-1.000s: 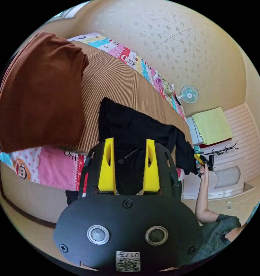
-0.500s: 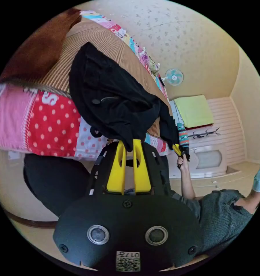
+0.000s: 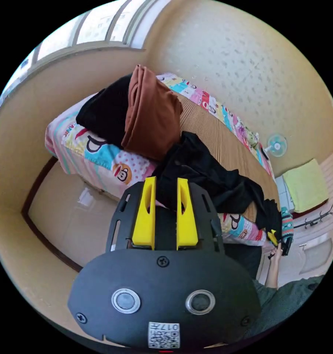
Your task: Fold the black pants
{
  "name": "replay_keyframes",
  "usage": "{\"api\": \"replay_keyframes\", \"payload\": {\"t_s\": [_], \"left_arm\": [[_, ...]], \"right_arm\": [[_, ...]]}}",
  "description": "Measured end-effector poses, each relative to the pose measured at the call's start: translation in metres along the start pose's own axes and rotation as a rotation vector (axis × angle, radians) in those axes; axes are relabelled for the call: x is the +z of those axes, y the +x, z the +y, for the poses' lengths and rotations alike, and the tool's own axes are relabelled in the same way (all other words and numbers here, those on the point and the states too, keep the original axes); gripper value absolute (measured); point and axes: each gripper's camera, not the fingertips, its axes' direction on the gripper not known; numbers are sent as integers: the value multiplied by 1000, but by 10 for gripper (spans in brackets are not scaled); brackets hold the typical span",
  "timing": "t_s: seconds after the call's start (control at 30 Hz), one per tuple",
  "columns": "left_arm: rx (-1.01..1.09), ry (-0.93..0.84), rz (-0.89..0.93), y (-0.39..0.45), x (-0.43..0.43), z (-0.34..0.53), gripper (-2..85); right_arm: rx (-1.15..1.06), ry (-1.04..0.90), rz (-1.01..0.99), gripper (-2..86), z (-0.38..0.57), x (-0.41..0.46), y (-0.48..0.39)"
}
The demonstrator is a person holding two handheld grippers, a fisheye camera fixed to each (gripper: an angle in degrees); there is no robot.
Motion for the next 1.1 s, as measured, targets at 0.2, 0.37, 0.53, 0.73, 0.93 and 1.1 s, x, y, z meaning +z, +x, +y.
{"api": "replay_keyframes", "payload": {"t_s": [0.2, 0.37, 0.53, 0.73, 0.93, 1.1], "left_arm": [[4, -76, 194, 5, 22, 39, 89], [184, -204, 290, 60, 49, 30, 90], [250, -231, 355, 90, 56, 17, 91], [255, -265, 423, 103, 60, 6, 92], [250, -301, 438, 101, 52, 12, 94], [215, -305, 423, 82, 32, 10, 98]], "right_arm": [[-175, -68, 318, 110, -56, 36, -39], [-364, -513, 442, 81, -109, 102, -55], [-527, -729, 608, 39, -174, 97, -99], [-395, -18, 516, 41, -277, -48, -156], [-226, -8, 291, 143, -235, -44, -131], [-279, -392, 61, 200, -115, 49, -101]]}}
